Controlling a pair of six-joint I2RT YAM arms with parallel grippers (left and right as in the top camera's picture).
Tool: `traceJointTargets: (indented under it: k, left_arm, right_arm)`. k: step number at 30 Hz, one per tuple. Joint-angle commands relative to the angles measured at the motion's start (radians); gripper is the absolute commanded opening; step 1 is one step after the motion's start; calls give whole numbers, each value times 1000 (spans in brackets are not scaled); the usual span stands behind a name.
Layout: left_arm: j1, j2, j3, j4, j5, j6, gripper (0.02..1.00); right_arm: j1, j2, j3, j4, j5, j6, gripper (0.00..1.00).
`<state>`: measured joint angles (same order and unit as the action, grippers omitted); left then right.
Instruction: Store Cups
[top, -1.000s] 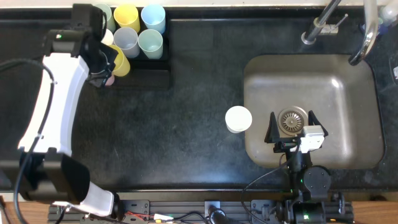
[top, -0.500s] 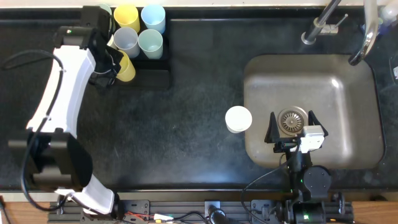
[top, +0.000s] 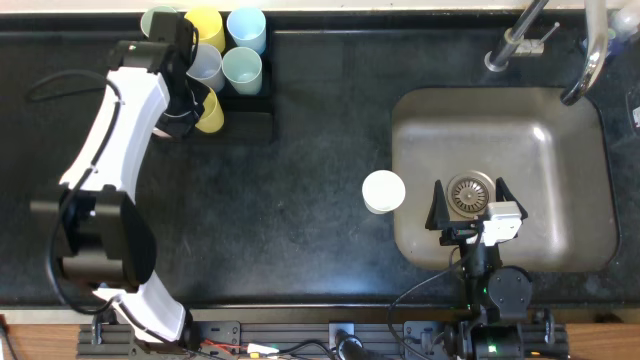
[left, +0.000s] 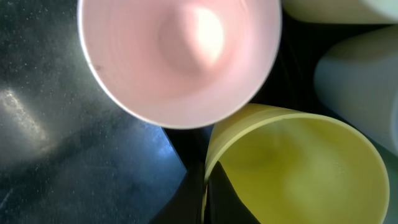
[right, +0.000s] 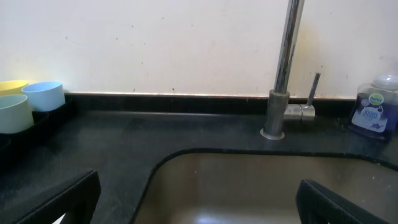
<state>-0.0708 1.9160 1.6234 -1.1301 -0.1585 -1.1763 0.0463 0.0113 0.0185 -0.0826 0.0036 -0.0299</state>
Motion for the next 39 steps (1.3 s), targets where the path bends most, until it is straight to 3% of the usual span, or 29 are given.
traceJointTargets:
  k: [1, 11, 13, 14, 15, 16, 26, 36, 39]
  left_arm:
    - [-3, 31, -6, 0, -53, -11, 36]
    - [-3, 58, -6, 19, -60, -11, 42]
    - [-3, 58, -6, 23, -60, -11, 115]
    - [-3, 58, -6, 22, -60, -11, 235]
    - [-3, 58, -6, 22, -60, -10, 816]
    - [-3, 58, -6, 22, -57, -10, 998]
    - [-3, -113, -6, -45, -53, 1, 996]
    - [-3, -554, -50, -526, -58, 1, 998]
    - [-3, -742, -181, -549, -75, 62, 998]
  right_arm:
    - [-3, -8, -14, 5, -4, -4, 996]
    - [-3, -8, -14, 5, -4, -4, 998]
    - [-3, -8, -14, 5, -4, -4, 998]
    - [-3, -8, -14, 5, -4, -4, 996]
    - [-3, -8, -14, 5, -4, -4, 996]
    - [-3, -8, -14, 5, -4, -3, 998]
    - [-3, -8, -14, 5, -4, -3, 998]
    - [-3, -8, -14, 5, -4, -3, 996]
    - [-3, -8, -14, 5, -4, -4, 996]
